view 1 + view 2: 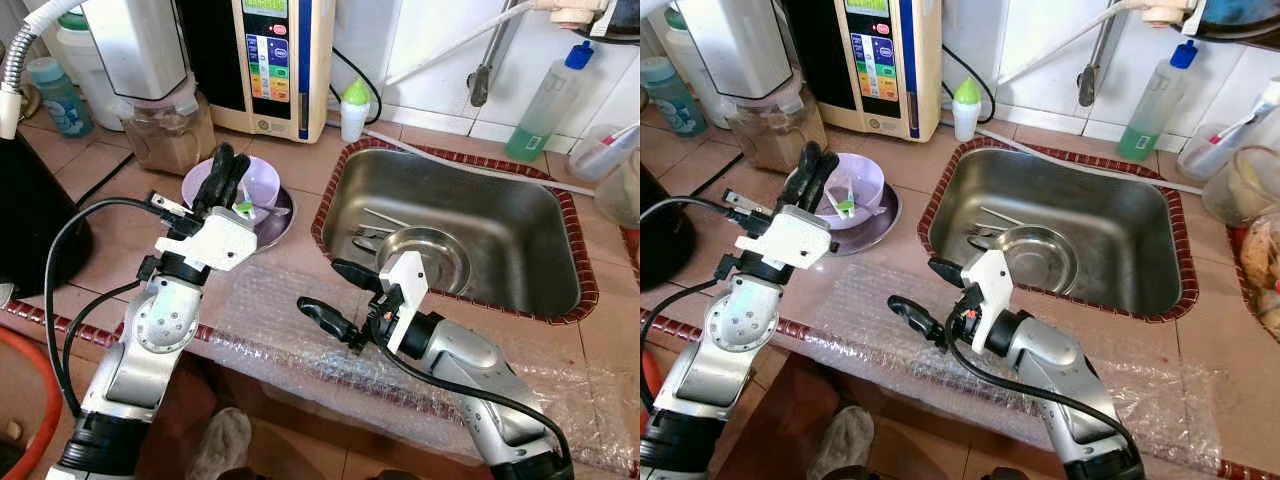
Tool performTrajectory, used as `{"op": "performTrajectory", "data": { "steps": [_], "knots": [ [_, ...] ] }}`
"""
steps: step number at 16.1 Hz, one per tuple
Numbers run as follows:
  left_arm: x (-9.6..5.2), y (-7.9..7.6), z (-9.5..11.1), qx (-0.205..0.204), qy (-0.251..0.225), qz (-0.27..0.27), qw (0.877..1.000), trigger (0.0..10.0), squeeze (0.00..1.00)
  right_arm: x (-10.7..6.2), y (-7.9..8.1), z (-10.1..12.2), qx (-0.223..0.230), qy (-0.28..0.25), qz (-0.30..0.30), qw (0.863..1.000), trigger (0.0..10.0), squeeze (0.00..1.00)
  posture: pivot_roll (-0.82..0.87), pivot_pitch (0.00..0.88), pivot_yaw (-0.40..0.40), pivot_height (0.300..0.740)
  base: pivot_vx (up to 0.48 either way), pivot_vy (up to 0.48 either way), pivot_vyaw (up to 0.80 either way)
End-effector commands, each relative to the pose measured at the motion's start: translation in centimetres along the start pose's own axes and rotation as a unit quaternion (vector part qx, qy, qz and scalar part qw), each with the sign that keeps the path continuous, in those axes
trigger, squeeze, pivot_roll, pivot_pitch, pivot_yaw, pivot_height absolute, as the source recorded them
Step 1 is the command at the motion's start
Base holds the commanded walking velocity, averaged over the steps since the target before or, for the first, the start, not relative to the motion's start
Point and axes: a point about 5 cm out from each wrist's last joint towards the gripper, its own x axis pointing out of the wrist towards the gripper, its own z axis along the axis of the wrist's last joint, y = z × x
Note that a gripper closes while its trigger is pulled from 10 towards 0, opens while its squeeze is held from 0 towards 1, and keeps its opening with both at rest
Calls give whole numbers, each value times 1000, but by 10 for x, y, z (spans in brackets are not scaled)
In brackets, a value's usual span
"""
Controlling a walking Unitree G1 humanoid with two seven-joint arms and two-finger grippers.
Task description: Kitchen organization
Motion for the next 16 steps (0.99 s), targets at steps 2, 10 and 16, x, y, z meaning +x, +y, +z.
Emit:
{"op": "performTrajectory", "data": {
  "steps": [2, 10, 16],
  "knots": [
    [-10, -9, -4, -39, 10, -21, 999, 10000, 1000, -2, -2, 1, -4, -2, -6, 1000, 10000, 0, -47, 39, 12, 740, 0, 0, 0],
    [-41, -23, -17, -34, 30, -43, 998, 10000, 1000, -4, -1, -1, -1, 2, -6, 1000, 10000, 0, -52, 53, 9, 740, 0, 0, 0],
    [-49, -30, -38, -19, 72, -68, 995, 10000, 1000, -4, 0, -2, 0, 4, -6, 1000, 10000, 0, -56, 57, 10, 740, 0, 0, 0]
  ]
}}
